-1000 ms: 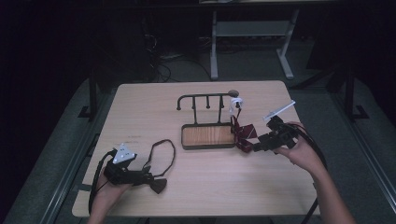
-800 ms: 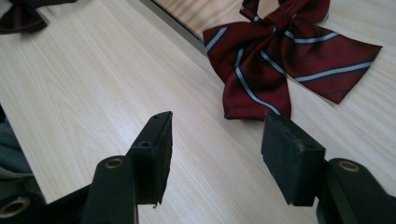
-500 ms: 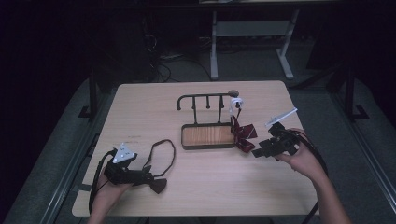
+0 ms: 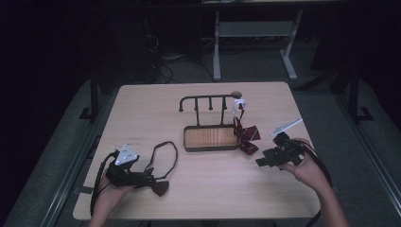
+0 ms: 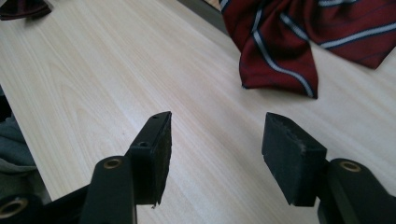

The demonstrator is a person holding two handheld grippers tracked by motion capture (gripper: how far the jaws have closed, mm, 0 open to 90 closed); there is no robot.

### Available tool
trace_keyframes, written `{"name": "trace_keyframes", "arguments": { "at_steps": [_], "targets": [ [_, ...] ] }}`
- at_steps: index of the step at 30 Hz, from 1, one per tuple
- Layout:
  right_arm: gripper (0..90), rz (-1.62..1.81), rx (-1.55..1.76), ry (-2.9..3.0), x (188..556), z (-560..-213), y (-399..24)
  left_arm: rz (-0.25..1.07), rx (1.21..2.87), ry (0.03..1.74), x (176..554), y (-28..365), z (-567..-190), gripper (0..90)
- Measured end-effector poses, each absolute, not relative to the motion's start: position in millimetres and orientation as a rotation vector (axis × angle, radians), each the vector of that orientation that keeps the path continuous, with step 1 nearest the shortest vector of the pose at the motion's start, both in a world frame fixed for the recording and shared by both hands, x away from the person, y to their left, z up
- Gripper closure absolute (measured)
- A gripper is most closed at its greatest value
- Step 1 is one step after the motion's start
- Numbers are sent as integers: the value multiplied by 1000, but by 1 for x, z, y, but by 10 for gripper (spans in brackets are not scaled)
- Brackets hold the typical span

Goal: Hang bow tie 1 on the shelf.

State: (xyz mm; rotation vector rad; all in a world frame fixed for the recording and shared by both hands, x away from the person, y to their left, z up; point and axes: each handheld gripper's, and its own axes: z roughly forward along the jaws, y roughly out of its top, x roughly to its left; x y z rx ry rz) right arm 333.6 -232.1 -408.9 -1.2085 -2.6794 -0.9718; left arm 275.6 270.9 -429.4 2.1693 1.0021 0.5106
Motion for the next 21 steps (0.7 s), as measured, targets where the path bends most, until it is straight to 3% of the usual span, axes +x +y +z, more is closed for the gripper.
{"name": "trace_keyframes", "arguments": {
  "at_steps": [21],
  "targets": [
    [421, -991, -1239, -2643, 321, -426, -239, 494, 2181, 988, 282, 265, -426, 272]
  ]
}}
